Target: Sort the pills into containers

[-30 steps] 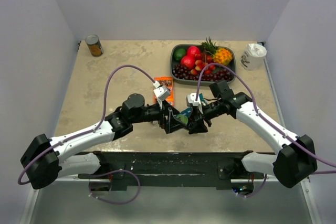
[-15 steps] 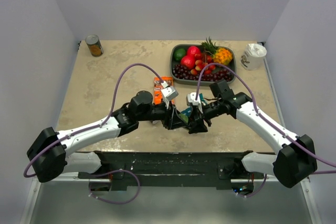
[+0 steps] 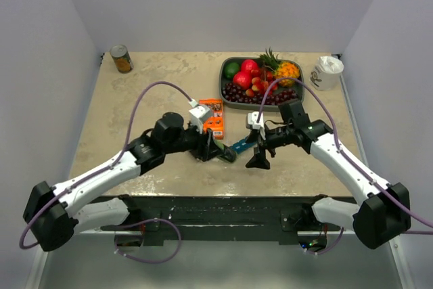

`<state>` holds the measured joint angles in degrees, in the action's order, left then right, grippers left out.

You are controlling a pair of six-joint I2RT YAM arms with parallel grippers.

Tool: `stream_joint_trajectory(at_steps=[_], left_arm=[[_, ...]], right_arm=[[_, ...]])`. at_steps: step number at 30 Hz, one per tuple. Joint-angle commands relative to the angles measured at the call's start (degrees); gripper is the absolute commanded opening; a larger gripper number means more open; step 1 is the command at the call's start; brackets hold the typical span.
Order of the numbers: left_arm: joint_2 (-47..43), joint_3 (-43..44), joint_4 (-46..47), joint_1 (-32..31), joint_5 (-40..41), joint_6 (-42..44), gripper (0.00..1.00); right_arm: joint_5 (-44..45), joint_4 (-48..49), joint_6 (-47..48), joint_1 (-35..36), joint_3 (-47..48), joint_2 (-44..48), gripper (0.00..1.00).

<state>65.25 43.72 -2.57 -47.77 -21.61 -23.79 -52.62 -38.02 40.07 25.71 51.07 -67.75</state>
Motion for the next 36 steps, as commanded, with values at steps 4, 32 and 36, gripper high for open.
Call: stream_joint_trajectory(at_steps=[4,32,36], left_arm=[[-8.4,8.3,-17.2,17.3,21.9,6.2,0.00],[42.5,44.6,-25.1,57.4,22.8,15.4,0.20],[44.4,45.0,-25.8,58.5,22.5,15.1,0.26]], right_arm=[[2.6,3.9,-2.5,-7.4,-1.4,4.3,0.99],[5.0,4.4,-1.8,-10.3,-2.7,8.5,0.99],[5.0,4.4,-1.8,-10.7,-2.8,8.5,0.99]])
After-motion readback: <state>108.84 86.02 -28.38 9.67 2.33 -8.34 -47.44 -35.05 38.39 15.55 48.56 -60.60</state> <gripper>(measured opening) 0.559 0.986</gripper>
